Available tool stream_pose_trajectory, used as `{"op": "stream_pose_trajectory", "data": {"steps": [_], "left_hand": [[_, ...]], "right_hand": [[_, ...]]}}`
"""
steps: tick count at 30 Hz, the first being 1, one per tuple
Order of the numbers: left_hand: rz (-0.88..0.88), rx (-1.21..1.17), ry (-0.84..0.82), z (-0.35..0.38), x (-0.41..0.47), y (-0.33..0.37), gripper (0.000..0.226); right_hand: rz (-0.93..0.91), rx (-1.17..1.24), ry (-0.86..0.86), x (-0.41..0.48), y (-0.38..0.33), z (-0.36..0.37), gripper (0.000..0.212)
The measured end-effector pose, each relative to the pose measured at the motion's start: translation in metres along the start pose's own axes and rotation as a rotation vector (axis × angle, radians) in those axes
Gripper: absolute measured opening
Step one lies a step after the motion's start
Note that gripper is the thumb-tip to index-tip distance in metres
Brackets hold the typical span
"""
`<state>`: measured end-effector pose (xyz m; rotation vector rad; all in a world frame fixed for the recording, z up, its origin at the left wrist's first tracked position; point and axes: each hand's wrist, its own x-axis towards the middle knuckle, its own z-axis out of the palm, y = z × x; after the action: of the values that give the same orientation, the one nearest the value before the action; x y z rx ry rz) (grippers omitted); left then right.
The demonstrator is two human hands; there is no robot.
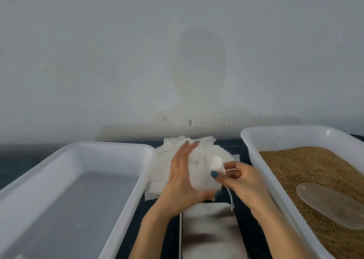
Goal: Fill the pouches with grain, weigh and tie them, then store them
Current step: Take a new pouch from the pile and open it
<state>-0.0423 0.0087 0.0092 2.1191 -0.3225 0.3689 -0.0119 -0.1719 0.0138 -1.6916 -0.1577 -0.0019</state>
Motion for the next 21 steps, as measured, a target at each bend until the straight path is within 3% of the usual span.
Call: {"op": "stream_pose_trajectory", "data": {"steps": [2, 4, 8, 11, 16, 21], "left_hand": [[0.188, 0.267, -0.09, 0.004, 0.0, 0.008, 0.12], [0.288, 0.322, -0.054, 0.013, -0.001, 0.012, 0.109], [0.178, 0.23, -0.011, 0.017, -0.001, 0.013, 0.07], [0.121, 0.248, 0.013, 0.011, -0.001, 0.007, 0.049], [-0.004, 0.35, 0.111, 0.009, -0.002, 0.003, 0.047], [0.013, 0.396, 0.209, 0.007, -0.003, 0.006, 0.049]], "right_hand": [[-0.001, -0.013, 0.0, 0.0, -0.002, 0.0, 0.036], [-0.044, -0.043, -0.03, -0.001, -0.003, 0.003, 0.042], [-0.211, -0.226, -0.03, -0.007, -0.009, 0.005, 0.051], [-0.292, -0.127, -0.05, -0.014, -0.017, 0.005, 0.049], [-0.473, -0.206, 0.108, -0.019, -0.024, 0.005, 0.032], [-0.521, -0.426, 0.081, -0.023, -0.025, 0.01, 0.023]]}}
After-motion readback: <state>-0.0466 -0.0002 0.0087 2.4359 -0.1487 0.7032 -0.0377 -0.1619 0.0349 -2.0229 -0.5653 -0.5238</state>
